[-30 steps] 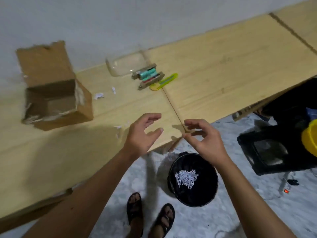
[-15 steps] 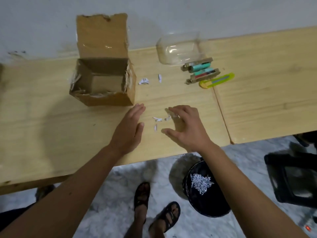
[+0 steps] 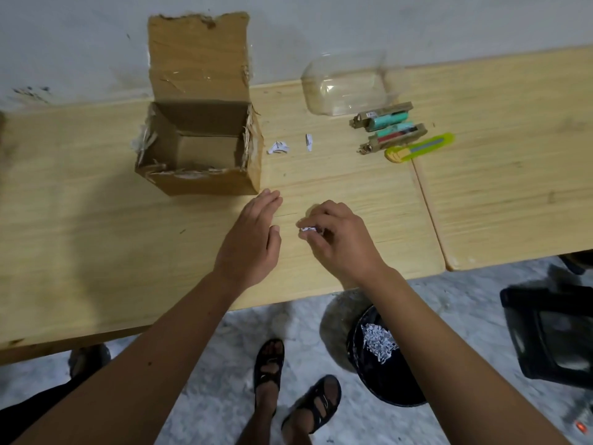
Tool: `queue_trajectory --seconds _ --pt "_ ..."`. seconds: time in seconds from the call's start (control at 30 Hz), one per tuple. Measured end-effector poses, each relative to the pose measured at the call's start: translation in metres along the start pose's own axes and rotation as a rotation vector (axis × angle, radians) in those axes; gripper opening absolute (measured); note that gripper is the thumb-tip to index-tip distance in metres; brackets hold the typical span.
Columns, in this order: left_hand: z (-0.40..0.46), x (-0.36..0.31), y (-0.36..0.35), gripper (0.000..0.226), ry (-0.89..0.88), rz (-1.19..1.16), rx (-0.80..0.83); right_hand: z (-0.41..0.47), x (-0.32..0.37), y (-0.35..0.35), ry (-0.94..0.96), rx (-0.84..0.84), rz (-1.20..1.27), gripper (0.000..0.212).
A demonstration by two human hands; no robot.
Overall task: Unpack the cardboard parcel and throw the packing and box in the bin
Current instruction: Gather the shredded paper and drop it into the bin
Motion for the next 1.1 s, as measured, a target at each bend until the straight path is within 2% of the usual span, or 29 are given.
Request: queue_trajectory --seconds 0.43,0.63,0.8,0.97,1.1 --pt "0.002 0.001 0.000 0.052 0.062 -0.020 0.026 0.053 -0.018 0.013 -0.105 -0.172 0.036 0.013" --pt "0.003 -0.001 0.000 0.054 0.101 -0.005 0.015 0.098 -0.027 0.013 -0.117 -0.169 0.026 0.020" --pt "0.004 -0.003 0.001 0.056 0.109 0.031 0.029 0.124 -0.031 0.004 -0.086 -0.167 -0.096 0.031" --pt "0.005 -0.002 0.002 0.056 0.113 0.041 0.037 0.137 -0.031 -0.006 0.029 0.000 -0.164 0.040" --pt "0.005 -0.001 0.001 0.058 0.123 0.048 0.046 0.141 -0.033 -0.008 0.082 0.086 -0.200 0.033"
Point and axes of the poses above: each hand's wrist, its own z-axis towards the middle knuckle, its own y-axis out of the back of the hand, x = y × z, the point moved 4 cm from there along z, towards the middle knuckle, and after that the axes turned 8 degrees about y, right-handed, at the moved point
